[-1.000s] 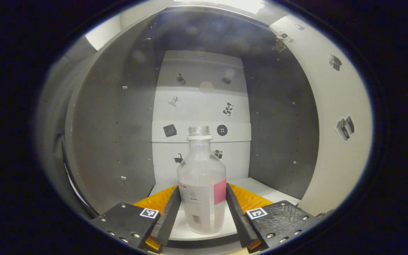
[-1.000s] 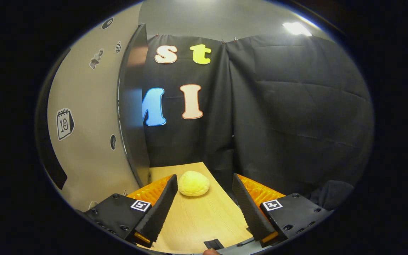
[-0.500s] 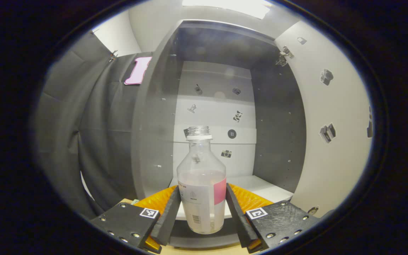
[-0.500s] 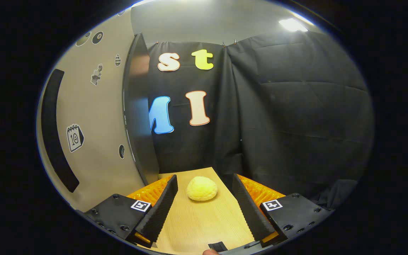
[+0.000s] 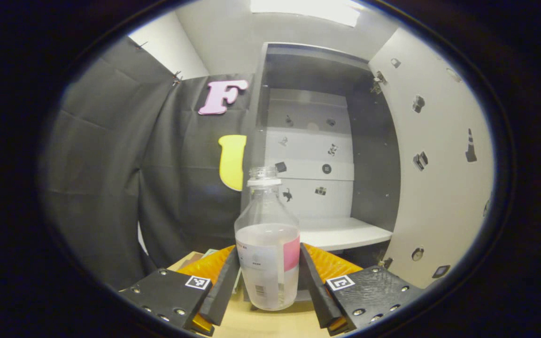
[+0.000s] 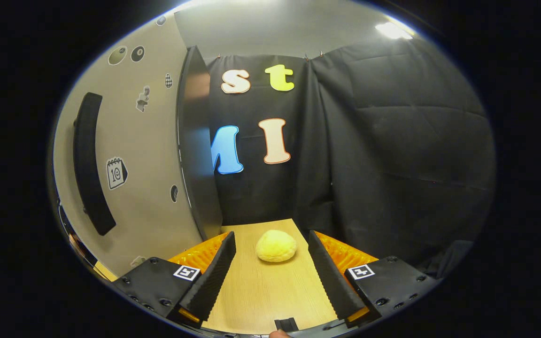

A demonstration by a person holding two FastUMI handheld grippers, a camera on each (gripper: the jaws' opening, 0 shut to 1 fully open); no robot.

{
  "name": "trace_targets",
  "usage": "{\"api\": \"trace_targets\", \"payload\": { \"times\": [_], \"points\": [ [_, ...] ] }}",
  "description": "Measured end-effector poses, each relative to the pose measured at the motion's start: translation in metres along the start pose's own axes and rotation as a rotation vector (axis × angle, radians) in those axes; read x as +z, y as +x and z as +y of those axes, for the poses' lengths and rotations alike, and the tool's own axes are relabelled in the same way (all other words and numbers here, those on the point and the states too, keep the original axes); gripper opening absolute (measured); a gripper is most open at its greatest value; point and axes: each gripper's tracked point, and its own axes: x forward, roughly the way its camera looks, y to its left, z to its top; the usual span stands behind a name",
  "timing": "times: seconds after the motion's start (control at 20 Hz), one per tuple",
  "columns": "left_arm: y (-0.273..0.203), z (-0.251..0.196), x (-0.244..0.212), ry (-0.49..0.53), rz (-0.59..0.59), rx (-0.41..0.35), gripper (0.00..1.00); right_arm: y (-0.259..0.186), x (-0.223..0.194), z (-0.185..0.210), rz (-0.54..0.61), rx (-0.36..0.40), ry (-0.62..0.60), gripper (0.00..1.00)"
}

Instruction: Open the cabinet door with the right hand, grasp the bottle in the cabinet with the left hand and place it on the coaster, then close the cabinet door with the right hand.

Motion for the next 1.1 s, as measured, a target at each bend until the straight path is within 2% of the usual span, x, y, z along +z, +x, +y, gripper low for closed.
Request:
{"api": "trace_targets", "payload": {
  "times": [0.45,0.5,0.55,0.7,0.75,0.8,0.85,1.0,1.1],
  "points": [
    [-0.085,0.054,-0.058,-0.032,0.036,0.086,0.72,-0.015,-0.019,0.01,-0.005,0.055,-0.033,0.93],
    [-0.092,0.058,-0.069,-0.037,0.045,0.089,0.75,-0.016,-0.022,0.01,-0.004,0.054,-0.036,0.98],
    [-0.099,0.061,-0.081,-0.04,0.057,0.093,0.75,-0.018,-0.024,0.012,0.0,0.057,-0.033,0.98],
    [-0.114,0.073,-0.121,-0.036,0.11,0.122,0.72,-0.022,-0.035,0.02,0.03,0.076,-0.041,0.98],
    [-0.119,0.076,-0.132,-0.037,0.124,0.133,0.72,-0.023,-0.039,0.021,0.039,0.076,-0.059,0.93],
    [-0.125,0.079,-0.144,-0.043,0.137,0.142,0.77,-0.024,-0.043,0.021,0.047,0.075,-0.074,0.93],
    [-0.128,0.08,-0.154,-0.052,0.148,0.148,0.77,-0.026,-0.046,0.021,0.056,0.078,-0.08,0.93],
    [-0.132,0.083,-0.183,-0.059,0.178,0.158,0.72,-0.029,-0.05,0.026,0.069,0.094,-0.074,0.93],
    [-0.133,0.084,-0.197,-0.046,0.185,0.164,0.72,-0.031,-0.05,0.022,0.07,0.087,-0.081,0.93]
  ]
}}
